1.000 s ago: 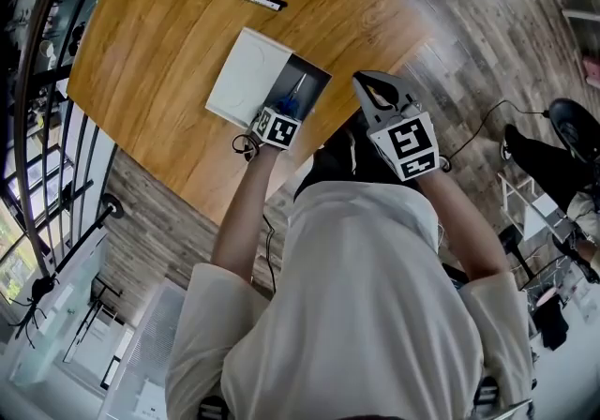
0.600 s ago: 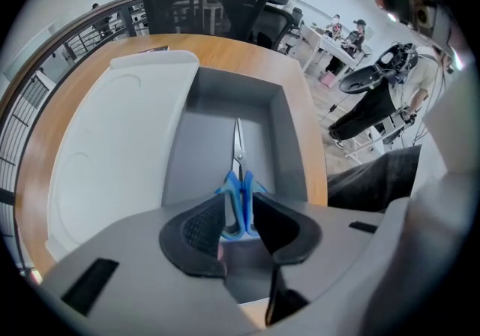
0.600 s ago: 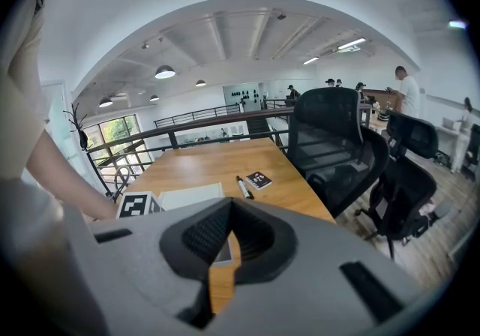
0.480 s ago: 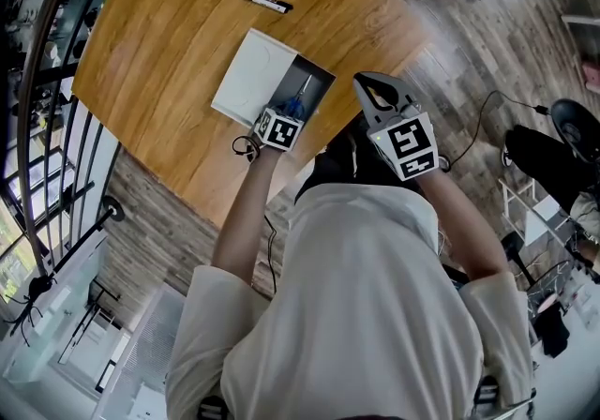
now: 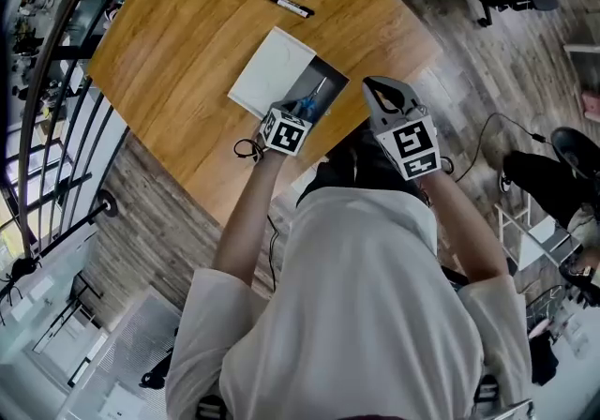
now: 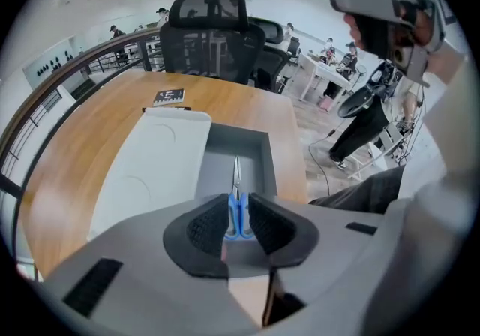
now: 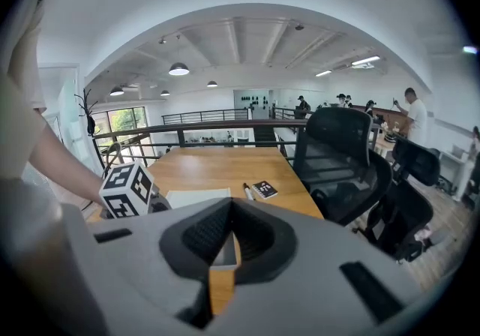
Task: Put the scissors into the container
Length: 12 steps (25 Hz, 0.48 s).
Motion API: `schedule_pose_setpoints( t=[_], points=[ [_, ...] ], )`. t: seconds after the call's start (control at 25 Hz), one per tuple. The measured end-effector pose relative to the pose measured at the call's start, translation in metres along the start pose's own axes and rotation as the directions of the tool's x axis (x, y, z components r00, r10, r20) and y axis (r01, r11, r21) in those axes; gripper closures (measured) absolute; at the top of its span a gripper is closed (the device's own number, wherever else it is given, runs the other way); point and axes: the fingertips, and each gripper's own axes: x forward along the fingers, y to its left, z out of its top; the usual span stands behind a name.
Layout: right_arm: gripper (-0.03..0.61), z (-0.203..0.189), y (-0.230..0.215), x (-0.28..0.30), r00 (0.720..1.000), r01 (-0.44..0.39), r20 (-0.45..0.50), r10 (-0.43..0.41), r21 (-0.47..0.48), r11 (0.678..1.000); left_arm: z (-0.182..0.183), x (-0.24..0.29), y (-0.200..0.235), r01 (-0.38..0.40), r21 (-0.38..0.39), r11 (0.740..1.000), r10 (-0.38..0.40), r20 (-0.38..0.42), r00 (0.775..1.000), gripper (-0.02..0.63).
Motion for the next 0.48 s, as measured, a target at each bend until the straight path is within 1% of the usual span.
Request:
schedule_pose_setpoints(
  t=[0.24,0.36,0.48],
  points=[
    [0.577,0.016,0.02,-0.009,1.0,-0.009,0.027,0.01,-0.059,0.998,0.006,-0.042,0.003,-0.045,-0.031,0.999,0.048,0.102,0.994,0.578],
    [0.577,0.027,0.032,-0.013,0.999,-0.019,0.05,0.023,-0.081,0.997,0.005,-0.067,0.006,-0.07,-0.064,0.996,0.079,0.154,0.985,0.586],
    [0.575,0.037,0.041,-0.019,0.997,-0.03,0.068,0.038,-0.116,0.993,0.006,-0.096,0.007,-0.087,-0.105,0.991,0.108,0.213,0.971,0.591]
  ],
)
